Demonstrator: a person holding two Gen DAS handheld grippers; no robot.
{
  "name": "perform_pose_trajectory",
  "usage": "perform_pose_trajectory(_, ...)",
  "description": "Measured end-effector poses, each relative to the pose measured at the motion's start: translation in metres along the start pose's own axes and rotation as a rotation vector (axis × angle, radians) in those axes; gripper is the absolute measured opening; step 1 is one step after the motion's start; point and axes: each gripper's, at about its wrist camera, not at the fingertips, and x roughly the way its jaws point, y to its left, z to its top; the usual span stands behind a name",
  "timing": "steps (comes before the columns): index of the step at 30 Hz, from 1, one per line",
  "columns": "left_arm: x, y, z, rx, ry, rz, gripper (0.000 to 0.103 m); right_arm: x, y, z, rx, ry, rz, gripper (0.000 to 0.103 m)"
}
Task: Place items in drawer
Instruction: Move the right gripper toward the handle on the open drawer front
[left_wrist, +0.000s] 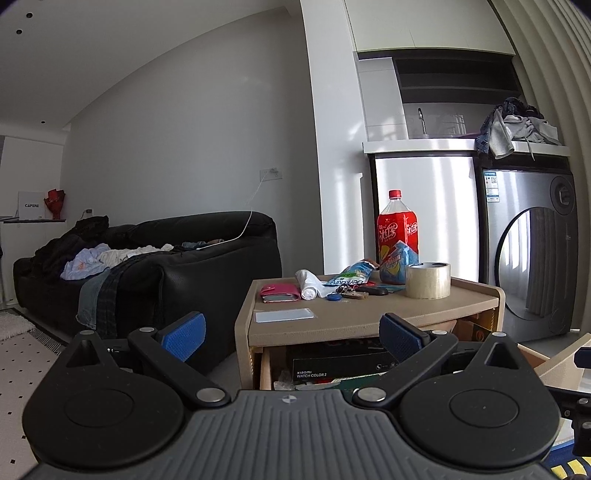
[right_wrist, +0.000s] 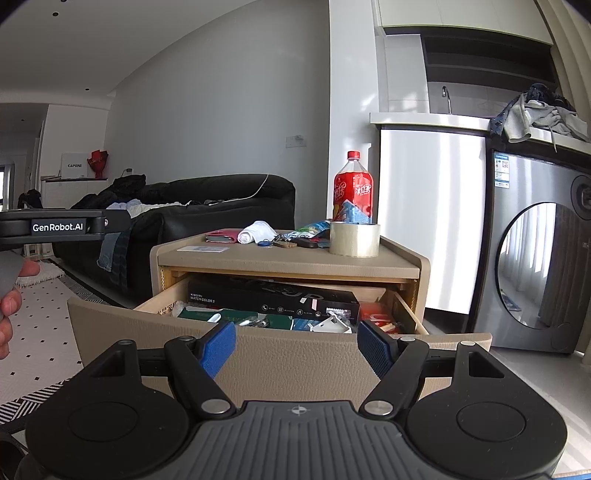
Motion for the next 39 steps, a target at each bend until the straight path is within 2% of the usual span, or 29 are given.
perform_pose_trajectory(3,-0.006,-0.002,-0.004,0.040,0.002,0.027,0.103,0.000,0.001,-0.001,0.002,0.003,-0.002,0.076)
perform_pose_trajectory(6,-0.014,-0.003,-0.005,0.037,-0.006,0.032,0.103,0.000,0.001,-0.003,0.004,0.005,-0.004,0.076)
perform_pose_trajectory(25,-0.039,-0.025,-0.037,0.034,0.012,-0.034,0.103,0.003,0.002,-0.016,0.014,0.031,-0.025,0.076)
perform_pose_trajectory(34,-0.046,-0.027,-0.053,0.005,0.014,-0.022,0.103,0.006,0.004,-0.025,0.009,0.049,-0.024,0.076)
perform_pose_trajectory(39,-0.050,-0.028,-0.063,-0.003,0.021,-0.042,0.103,0.008,0.005,-0.031,0.003,0.061,-0.023,0.076)
